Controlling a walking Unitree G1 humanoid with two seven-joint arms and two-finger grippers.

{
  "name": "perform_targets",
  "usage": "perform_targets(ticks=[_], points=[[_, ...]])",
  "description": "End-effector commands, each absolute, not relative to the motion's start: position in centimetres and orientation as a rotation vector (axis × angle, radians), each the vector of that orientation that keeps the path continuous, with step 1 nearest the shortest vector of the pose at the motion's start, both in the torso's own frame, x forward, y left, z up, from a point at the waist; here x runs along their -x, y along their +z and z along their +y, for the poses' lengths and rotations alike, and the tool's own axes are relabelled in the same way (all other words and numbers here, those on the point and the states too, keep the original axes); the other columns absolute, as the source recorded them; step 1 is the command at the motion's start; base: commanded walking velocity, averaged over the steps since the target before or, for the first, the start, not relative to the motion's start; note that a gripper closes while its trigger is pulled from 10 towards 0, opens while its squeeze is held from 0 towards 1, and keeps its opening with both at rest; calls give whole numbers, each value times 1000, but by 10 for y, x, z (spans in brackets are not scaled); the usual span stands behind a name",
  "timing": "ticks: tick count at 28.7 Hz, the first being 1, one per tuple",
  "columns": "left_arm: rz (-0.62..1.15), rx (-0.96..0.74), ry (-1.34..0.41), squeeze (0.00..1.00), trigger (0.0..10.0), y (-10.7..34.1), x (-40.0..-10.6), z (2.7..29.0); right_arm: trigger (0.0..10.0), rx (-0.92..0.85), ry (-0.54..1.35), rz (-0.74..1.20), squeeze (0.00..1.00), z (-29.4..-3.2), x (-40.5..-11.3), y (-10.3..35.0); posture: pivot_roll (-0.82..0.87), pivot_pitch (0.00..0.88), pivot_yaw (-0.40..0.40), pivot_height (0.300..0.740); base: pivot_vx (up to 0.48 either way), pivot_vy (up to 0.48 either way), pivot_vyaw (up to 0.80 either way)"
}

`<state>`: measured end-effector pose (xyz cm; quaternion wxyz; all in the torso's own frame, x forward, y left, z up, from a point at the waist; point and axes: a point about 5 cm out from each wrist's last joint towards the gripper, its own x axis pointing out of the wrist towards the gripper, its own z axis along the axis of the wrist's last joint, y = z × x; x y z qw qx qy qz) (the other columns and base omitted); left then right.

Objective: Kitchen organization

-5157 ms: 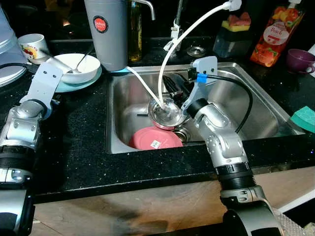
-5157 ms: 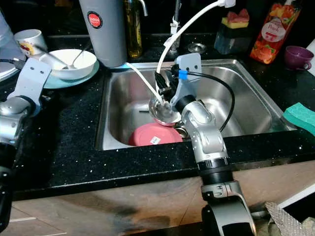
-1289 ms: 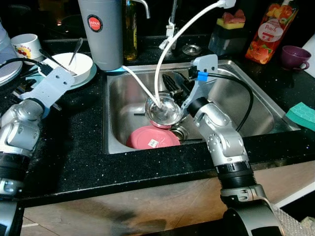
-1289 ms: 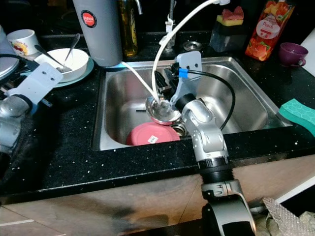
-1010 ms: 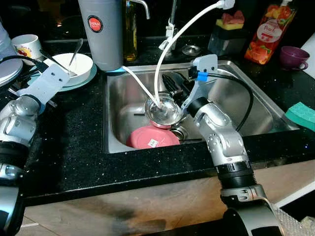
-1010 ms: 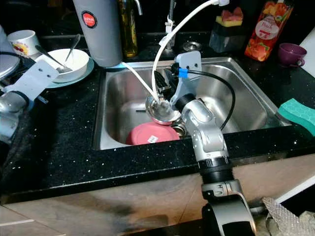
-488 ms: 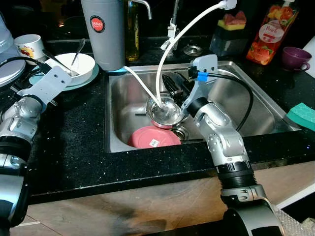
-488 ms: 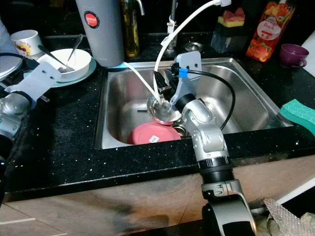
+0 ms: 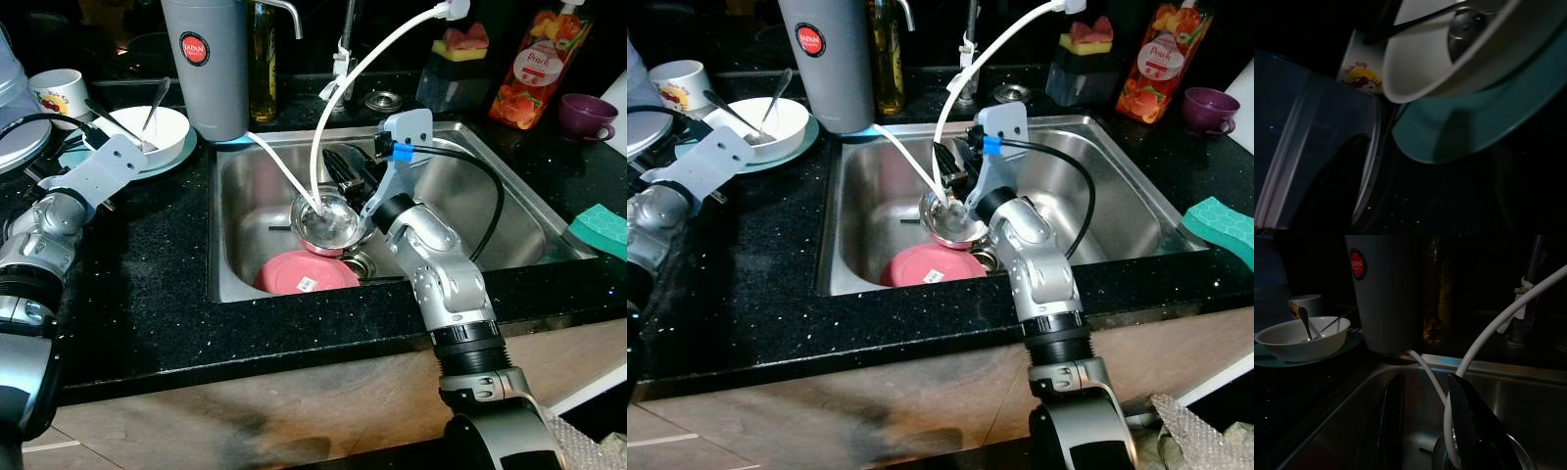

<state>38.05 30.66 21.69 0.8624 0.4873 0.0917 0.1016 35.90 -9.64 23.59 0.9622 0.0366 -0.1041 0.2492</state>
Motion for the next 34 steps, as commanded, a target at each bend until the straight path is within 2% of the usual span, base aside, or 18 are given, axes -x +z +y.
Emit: perform_targets(ticks=[1,2,3,5,8,9,10,11,19,20,22,23,24,25,34], points=[[291,-1026,177,0,3294,194,-376,309,10000,-93,499,-210,0,-99,-359,239,0,83,-45,740,0,0,0],[292,-1024,175,0,118,194,-376,309,10000,-94,499,-211,0,-99,-359,239,0,83,-45,740,0,0,0],[292,-1023,175,0,824,193,-376,309,10000,-94,500,-211,0,-99,-360,239,1,83,-47,740,0,0,0],[292,-1022,174,0,1176,193,-376,309,10000,-94,500,-210,0,-99,-360,239,1,83,-48,740,0,0,0],[294,-1023,173,0,2667,192,-375,310,10000,-94,501,-210,0,-99,-360,239,1,84,-49,740,0,0,0],[295,-1023,172,0,7294,192,-375,310,10000,-94,502,-210,0,-99,-360,239,1,83,-51,740,0,0,0],[296,-1024,172,0,7294,192,-375,310,10000,-94,503,-210,0,-99,-360,239,2,84,-51,740,0,0,0],[301,-1027,168,0,10000,191,-375,310,10000,-93,504,-209,0,-98,-360,239,2,83,-51,740,0,0,0],[322,-1038,147,0,10000,187,-374,310,10000,-93,506,-209,0,-98,-360,239,1,79,-53,740,0,0,0],[325,-1035,142,0,9608,186,-374,310,10000,-92,506,-209,0,-98,-360,239,1,79,-53,740,0,0,0],[333,-1029,131,0,4392,183,-374,309,10000,-92,506,-209,0,-98,-360,238,0,77,-53,740,0,0,0],[335,-1026,127,0,2510,182,-373,308,10000,-92,506,-209,0,-98,-360,238,0,77,-53,740,0,0,0],[335,-1026,127,0,2510,182,-373,308,10000,-92,506,-209,0,-98,-360,238,0,77,-53,740,0,0,0],[340,-1022,120,0,0,181,-373,308,10000,-91,508,-209,0,-98,-360,239,0,76,-55,740,0,0,0],[347,-1020,116,0,0,179,-372,308,10000,-91,510,-211,0,-97,-360,239,1,72,-55,740,0,0,0]])
